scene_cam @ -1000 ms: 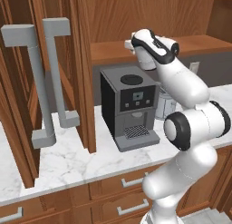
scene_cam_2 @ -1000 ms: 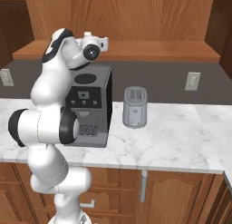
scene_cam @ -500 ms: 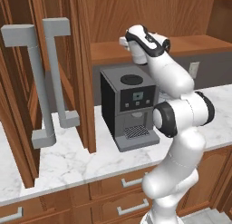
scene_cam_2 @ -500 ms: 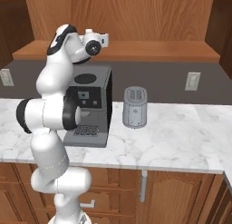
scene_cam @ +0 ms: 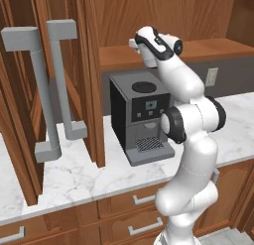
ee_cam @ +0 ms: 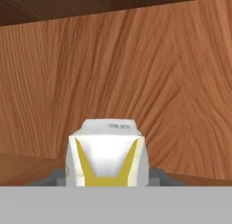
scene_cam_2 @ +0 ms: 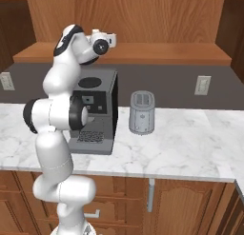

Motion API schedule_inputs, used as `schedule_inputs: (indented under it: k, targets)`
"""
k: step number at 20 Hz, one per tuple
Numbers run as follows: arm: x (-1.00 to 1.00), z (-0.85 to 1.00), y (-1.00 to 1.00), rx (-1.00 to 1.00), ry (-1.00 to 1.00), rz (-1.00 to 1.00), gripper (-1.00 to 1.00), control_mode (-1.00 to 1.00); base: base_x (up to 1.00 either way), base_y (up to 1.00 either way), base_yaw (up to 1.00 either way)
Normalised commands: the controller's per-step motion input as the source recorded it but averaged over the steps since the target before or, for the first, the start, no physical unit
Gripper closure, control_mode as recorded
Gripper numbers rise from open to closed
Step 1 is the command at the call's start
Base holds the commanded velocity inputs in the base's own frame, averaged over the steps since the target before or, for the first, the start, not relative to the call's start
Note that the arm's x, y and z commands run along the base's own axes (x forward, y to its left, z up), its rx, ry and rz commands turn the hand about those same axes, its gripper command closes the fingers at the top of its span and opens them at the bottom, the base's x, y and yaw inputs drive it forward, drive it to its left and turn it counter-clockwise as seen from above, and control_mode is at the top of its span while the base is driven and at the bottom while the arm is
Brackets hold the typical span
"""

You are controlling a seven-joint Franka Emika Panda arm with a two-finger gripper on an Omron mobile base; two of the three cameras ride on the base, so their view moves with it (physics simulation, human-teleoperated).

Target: Sort all alcoholic drinks to one cabinet, and non-alcoholic drinks to the other.

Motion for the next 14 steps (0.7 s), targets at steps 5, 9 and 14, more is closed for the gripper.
schedule_inputs:
  k: [5,9,14]
  targets:
    - [0.21,-0.10,0.00,-0.02,0.05,0.00,-1.00,-1.00,0.00,0.00,0.00]
    - [0.01,0.00,0.00,0.00,0.01,0.00,-1.00,-1.00,0.00,0.00,0.00]
    - [-0.05,0.01,0.00,-0.02,0.00,0.00,-1.00,-1.00,0.00,0.00,0.00]
